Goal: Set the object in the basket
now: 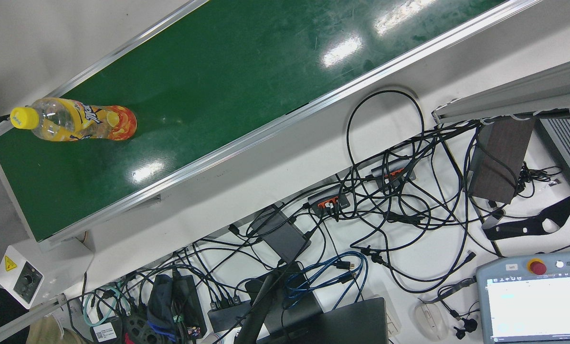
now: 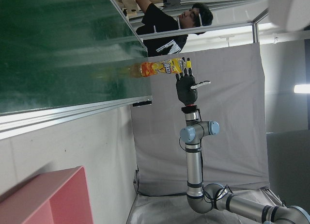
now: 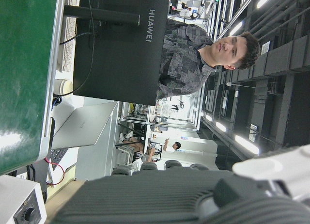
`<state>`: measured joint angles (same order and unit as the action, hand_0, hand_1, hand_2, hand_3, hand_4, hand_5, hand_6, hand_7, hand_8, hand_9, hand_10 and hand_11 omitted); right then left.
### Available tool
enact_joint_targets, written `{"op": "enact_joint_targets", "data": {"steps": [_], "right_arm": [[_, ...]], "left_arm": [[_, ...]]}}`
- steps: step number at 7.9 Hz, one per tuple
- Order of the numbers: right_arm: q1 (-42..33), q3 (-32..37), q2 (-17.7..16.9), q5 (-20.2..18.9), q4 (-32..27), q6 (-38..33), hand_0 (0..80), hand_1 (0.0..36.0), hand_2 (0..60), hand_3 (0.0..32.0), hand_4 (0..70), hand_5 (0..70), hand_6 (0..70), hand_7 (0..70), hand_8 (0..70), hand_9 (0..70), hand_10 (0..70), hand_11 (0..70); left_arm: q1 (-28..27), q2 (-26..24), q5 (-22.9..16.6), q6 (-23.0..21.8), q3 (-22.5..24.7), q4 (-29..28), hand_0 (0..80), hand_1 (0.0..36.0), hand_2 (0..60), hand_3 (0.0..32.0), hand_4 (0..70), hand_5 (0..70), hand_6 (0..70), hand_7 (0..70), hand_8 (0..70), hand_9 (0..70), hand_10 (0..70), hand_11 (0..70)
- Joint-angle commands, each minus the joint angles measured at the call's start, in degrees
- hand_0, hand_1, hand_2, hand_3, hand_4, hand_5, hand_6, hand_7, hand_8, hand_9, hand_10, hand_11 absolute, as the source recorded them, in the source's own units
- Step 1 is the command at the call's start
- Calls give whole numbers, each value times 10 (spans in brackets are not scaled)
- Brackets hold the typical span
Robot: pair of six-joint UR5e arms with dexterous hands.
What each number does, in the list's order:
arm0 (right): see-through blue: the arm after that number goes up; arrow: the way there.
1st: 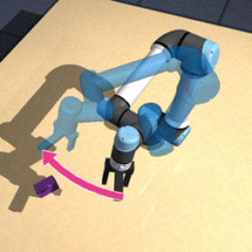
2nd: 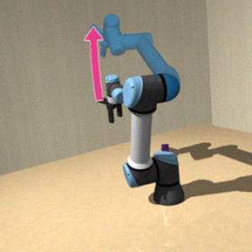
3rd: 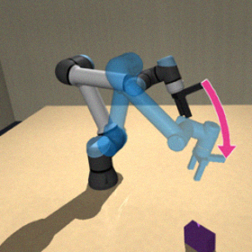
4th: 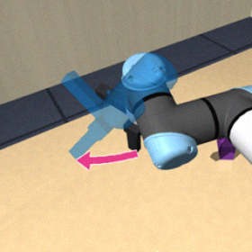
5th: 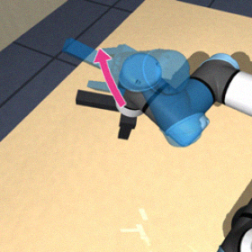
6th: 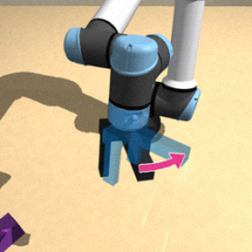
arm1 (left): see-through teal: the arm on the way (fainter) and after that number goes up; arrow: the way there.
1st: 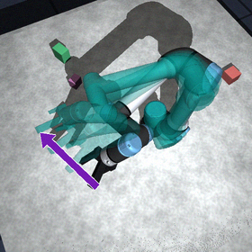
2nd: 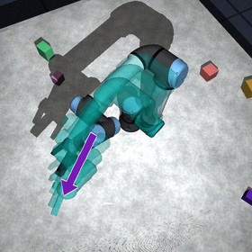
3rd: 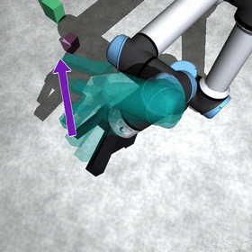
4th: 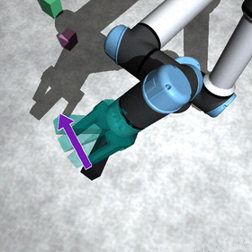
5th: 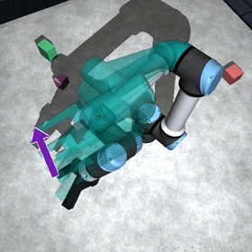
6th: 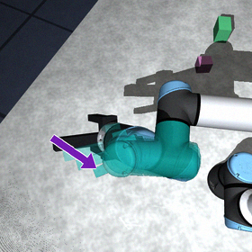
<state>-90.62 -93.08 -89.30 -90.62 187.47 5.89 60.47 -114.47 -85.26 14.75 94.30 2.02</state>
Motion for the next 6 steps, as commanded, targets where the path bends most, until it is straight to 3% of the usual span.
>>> {"op": "enact_joint_targets", "data": {"steps": [1, 6], "right_arm": [[0, 0, 0, 0, 0, 0, 0, 0, 0, 0, 0, 0, 0, 0, 0, 0, 0, 0], [0, 0, 0, 0, 0, 0, 0, 0, 0, 0, 0, 0, 0, 0, 0, 0, 0, 0]], "left_arm": [[6, -4, -1, -3, 7, 0, 611, 29, 0, 14, 125, 173, 0, 16, 77, 96, 16, 38], [16, 3, -1, -4, 24, 4, 599, 23, 0, 4, 128, 180, 3, 16, 78, 98, 16, 36]]}}
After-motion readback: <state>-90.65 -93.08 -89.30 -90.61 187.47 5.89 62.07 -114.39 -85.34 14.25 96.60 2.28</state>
